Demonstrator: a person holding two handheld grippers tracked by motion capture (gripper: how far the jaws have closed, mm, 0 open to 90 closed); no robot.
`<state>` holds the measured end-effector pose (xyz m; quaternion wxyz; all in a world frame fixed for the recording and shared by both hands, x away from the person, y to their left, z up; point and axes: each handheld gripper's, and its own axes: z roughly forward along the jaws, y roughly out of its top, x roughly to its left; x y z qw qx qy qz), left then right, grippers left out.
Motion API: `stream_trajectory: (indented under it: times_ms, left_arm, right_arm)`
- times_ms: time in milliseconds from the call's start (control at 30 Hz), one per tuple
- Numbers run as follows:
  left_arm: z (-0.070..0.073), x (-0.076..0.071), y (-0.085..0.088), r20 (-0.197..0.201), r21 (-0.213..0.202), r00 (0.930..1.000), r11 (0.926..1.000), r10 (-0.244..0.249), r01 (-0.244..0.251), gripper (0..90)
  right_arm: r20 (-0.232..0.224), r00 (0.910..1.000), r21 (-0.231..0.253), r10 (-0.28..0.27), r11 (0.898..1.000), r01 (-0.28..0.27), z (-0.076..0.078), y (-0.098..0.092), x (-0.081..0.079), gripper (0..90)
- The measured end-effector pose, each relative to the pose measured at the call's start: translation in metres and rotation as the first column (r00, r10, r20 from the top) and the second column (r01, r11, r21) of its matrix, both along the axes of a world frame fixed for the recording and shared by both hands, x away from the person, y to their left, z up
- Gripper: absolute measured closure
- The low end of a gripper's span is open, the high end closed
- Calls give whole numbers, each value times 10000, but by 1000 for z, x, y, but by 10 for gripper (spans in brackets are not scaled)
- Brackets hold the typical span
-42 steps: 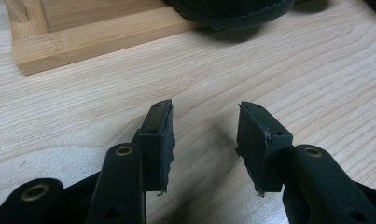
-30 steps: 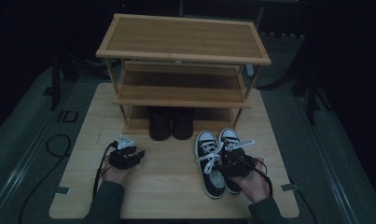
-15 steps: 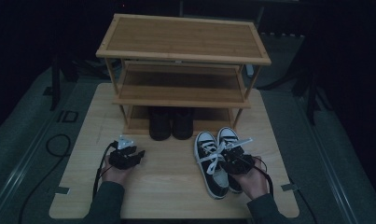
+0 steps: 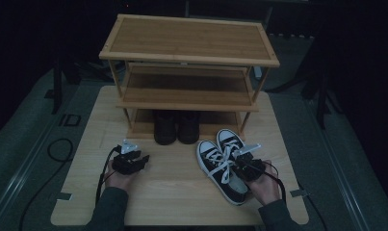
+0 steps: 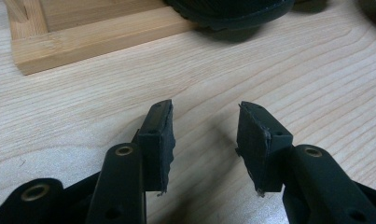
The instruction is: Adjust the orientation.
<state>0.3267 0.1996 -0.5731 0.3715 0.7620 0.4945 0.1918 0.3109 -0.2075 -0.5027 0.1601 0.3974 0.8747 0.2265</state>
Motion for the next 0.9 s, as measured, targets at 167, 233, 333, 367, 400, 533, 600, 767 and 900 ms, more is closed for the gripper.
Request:
stream_trajectory:
  times_ms: [167,233,333,367,400,533,600,767,900]
  left_arm:
    - [0,0,0,-3,-7,10000,10000,0,0,560]
    - [0,0,0,-7,-4,10000,10000,-3,3,560]
    - [0,0,0,-6,-14,10000,10000,-4,4,560]
    - [0,0,0,-9,-5,10000,10000,-6,6,561]
    - [0,0,0,-6,-11,10000,10000,-3,3,560]
    - [0,0,0,-3,-18,10000,10000,-5,5,560]
    - [0,0,0,-4,-4,10000,10000,-8,8,560]
    - [0,0,0,-4,-8,10000,10000,-5,5,560]
    - [0,0,0,1,-5,10000,10000,1,-1,560]
  right_arm:
    - [36,9998,-3,175,9998,-175,1,-2,-1,860]
    - [39,9997,-23,234,9997,-234,2,-3,-1,860]
    - [55,9991,-54,410,9991,-410,4,-5,-2,860]
    - [70,9989,-81,474,9988,-473,4,-5,-2,860]
    - [97,9985,-83,547,9985,-546,4,-6,-2,861]
    - [110,9975,-59,705,9975,-704,4,-8,-3,861]
    - [110,9966,-96,816,9966,-814,4,-9,-3,861]
    - [113,9936,-37,1126,9936,-1126,5,-14,-5,861]
    - [113,9895,80,1443,9895,-1444,4,-19,-7,861]
